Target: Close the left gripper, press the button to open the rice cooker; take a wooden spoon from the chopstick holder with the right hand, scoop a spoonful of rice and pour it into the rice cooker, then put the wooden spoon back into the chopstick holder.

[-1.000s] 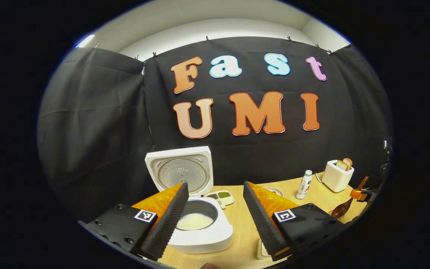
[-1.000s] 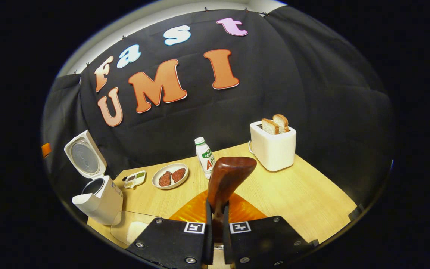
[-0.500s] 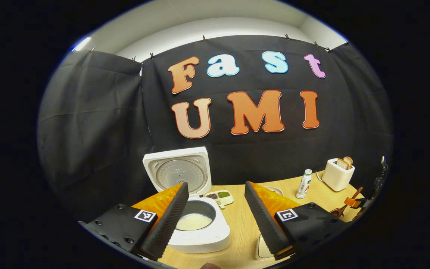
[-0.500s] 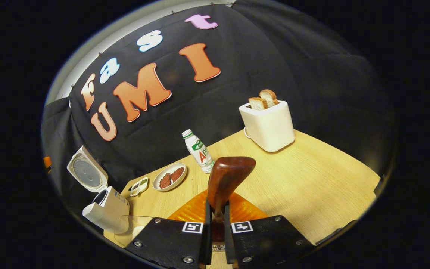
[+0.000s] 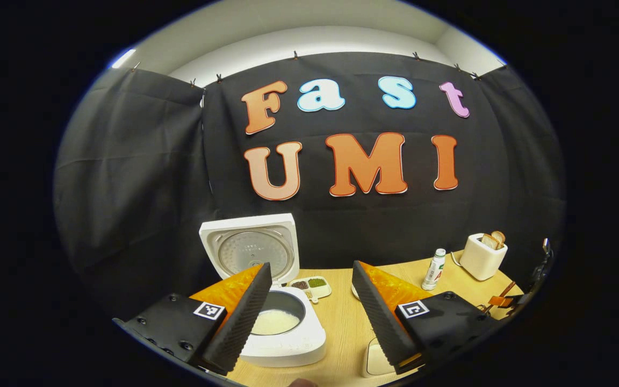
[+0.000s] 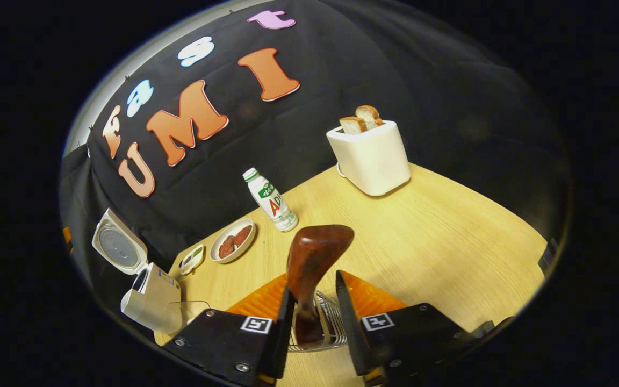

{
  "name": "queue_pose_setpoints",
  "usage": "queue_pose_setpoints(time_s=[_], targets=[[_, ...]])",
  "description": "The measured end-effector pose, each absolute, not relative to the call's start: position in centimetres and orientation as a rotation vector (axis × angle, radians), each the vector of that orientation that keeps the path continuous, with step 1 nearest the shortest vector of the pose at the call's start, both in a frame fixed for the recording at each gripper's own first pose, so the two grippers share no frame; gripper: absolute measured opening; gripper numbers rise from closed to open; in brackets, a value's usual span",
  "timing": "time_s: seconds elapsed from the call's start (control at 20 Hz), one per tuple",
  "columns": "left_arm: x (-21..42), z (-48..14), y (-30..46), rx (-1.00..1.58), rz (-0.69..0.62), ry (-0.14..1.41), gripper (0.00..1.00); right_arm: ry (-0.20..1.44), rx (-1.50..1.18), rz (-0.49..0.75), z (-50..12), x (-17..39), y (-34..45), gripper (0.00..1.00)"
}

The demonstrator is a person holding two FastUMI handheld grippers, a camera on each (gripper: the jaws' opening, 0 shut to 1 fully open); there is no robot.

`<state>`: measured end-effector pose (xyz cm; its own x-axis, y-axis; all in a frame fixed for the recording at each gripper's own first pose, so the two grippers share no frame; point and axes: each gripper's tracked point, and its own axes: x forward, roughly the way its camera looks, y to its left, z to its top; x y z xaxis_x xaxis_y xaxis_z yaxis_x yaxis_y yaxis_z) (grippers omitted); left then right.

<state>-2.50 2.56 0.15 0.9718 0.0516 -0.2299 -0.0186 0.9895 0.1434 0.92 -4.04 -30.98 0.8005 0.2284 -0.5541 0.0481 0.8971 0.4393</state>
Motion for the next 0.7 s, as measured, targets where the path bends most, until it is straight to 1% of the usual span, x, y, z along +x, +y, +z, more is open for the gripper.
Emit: queue_pose_setpoints(time_s=[0.05,0.1,0.15,0.2,0.25,0.3,0.4,0.45,0.5,0.65,0.7], targets=[[-2.0,0.3,3.4,0.126,0.047,0.238,1.0,0.645,0.441,0.094,-30.8,0.4,-4.5,0.53],[-1.3,0.5,4.4,0.111,0.061,0.247,0.99,0.647,0.421,0.082,-30.4,0.0,-5.0,0.63],[-0.4,0.6,5.5,0.093,0.073,0.259,0.99,0.646,0.404,0.077,-29.8,-0.6,-5.5,0.68],[0.6,0.7,6.6,0.073,0.086,0.274,0.99,0.638,0.386,0.068,-29.1,-1.3,-6.0,0.78],[1.8,0.7,7.8,0.063,0.1,0.288,0.99,0.631,0.366,0.061,-28.4,-1.8,-6.5,0.81],[3.1,1.0,9.3,0.054,0.124,0.293,1.0,0.623,0.338,0.05,-27.5,-2.4,-7.2,0.87],[6.3,1.2,12.2,0.036,0.16,0.315,0.99,0.589,0.294,0.04,-24.8,-3.1,-8.1,0.9],[8.0,1.1,13.5,0.023,0.177,0.333,0.99,0.566,0.277,0.036,-23.1,-3.2,-8.4,0.91],[9.9,1.1,14.9,0.008,0.193,0.343,1.0,0.544,0.264,0.034,-21.5,-3.4,-8.6,0.93],[15.5,0.5,18.3,-0.025,0.232,0.388,1.0,0.464,0.227,0.019,-16.3,-3.8,-8.8,0.94],[17.3,0.1,19.3,-0.018,0.245,0.401,0.98,0.437,0.217,0.015,-14.7,-3.9,-8.7,0.94]])
